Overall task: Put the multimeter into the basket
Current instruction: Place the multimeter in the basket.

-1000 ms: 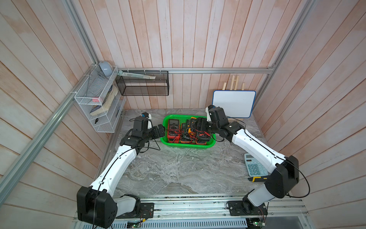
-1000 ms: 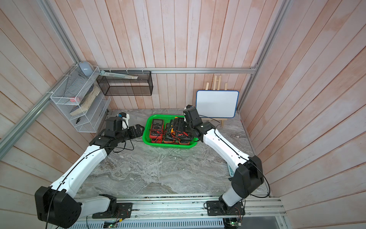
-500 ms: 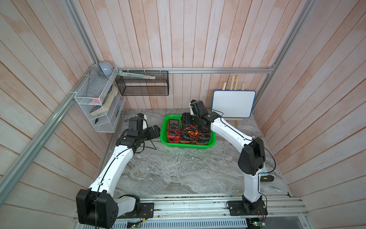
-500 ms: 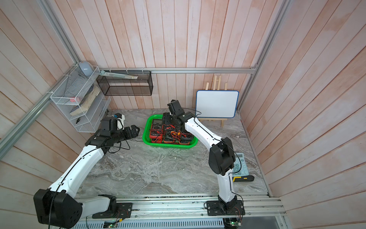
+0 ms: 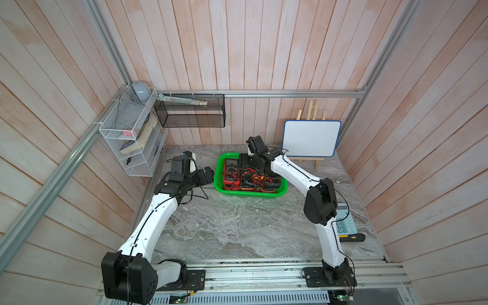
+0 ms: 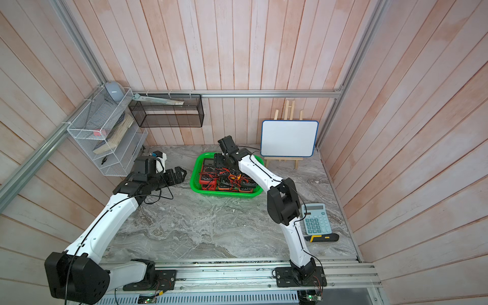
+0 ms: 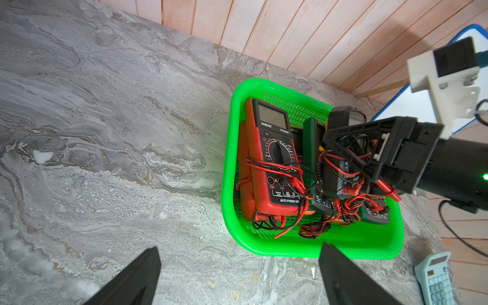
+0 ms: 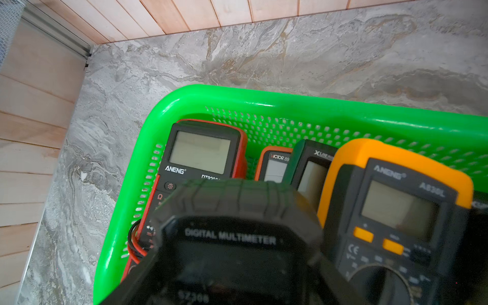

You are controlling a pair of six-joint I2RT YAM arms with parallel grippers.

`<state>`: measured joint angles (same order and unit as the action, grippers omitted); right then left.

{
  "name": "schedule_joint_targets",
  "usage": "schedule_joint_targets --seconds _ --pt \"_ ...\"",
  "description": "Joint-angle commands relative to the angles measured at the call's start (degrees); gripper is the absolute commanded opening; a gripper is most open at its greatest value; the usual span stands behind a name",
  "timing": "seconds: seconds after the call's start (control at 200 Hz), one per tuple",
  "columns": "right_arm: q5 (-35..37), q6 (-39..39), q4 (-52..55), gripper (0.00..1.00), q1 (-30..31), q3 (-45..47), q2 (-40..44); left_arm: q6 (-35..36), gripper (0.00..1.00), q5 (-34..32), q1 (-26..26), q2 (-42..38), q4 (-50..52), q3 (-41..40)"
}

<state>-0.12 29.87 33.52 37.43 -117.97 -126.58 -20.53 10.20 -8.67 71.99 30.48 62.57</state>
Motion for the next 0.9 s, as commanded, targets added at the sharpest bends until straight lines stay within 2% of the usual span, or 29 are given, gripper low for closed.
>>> schedule_joint_targets --seconds 0.0,0.09,0.235,0.62,0.895 --pt "0.6 -1.0 1.2 0.77 -0.1 -2.7 -0.6 0.8 1.00 0.0 0.3 -1.4 0.2 -0.1" --pt "0.8 -1.2 1.5 0.87 -0.2 -3.2 -0.4 0.6 1.00 0.1 0.3 -1.5 0.1 -0.2" --pt "0.9 -1.5 1.5 0.93 -0.2 -3.3 0.3 0.6 1.00 -0.1 0.3 -1.8 0.4 0.2" --pt "0.8 -1.9 1.0 0.97 -0.2 -1.7 5.9 0.5 1.00 -1.0 0.3 -2.4 0.3 0.3" --pt "1.8 -2.3 -5.2 0.98 -0.4 10.2 17.7 0.7 1.00 -1.9 0.3 -3.1 -0.4 0.9"
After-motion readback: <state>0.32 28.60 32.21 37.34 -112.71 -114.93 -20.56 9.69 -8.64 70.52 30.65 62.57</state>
